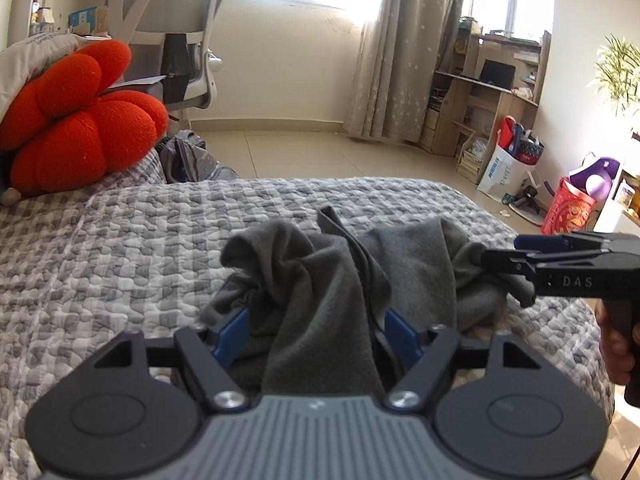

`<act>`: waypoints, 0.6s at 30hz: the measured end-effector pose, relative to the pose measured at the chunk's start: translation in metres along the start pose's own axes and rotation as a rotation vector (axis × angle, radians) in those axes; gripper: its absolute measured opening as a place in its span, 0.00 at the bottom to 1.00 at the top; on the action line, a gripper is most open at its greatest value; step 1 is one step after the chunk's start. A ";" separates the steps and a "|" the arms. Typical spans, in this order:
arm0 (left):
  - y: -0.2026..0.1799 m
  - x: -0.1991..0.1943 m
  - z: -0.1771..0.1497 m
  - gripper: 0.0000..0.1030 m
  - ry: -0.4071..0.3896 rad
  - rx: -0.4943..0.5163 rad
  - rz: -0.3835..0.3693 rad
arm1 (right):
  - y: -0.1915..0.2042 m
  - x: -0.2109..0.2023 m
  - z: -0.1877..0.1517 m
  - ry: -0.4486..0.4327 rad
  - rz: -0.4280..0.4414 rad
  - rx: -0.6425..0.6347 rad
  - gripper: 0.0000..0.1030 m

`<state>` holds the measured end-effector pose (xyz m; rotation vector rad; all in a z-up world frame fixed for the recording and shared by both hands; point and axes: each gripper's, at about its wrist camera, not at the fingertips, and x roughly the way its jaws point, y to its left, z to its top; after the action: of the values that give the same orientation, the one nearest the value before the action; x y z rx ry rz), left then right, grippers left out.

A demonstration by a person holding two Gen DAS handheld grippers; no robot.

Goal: Fold clothes

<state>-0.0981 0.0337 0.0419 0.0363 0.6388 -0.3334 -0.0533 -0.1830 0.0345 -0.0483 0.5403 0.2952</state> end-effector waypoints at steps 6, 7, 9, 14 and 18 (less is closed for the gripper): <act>-0.024 0.021 -0.004 0.07 0.061 0.120 0.049 | 0.001 0.005 -0.012 0.005 -0.017 -0.006 0.14; -0.019 0.014 0.002 0.06 0.042 0.093 0.041 | -0.002 -0.003 -0.007 -0.028 -0.018 -0.004 0.12; -0.011 -0.012 0.020 0.05 -0.063 0.073 0.060 | -0.008 -0.022 0.007 -0.108 -0.011 0.000 0.12; 0.015 -0.092 0.083 0.05 -0.316 -0.047 0.056 | -0.010 -0.089 0.053 -0.347 -0.047 -0.065 0.12; 0.030 -0.144 0.117 0.05 -0.475 -0.127 0.124 | -0.013 -0.143 0.088 -0.519 -0.055 -0.095 0.12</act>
<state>-0.1290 0.0887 0.2185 -0.1214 0.1843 -0.1708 -0.1223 -0.2222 0.1827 -0.0753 0.0092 0.2669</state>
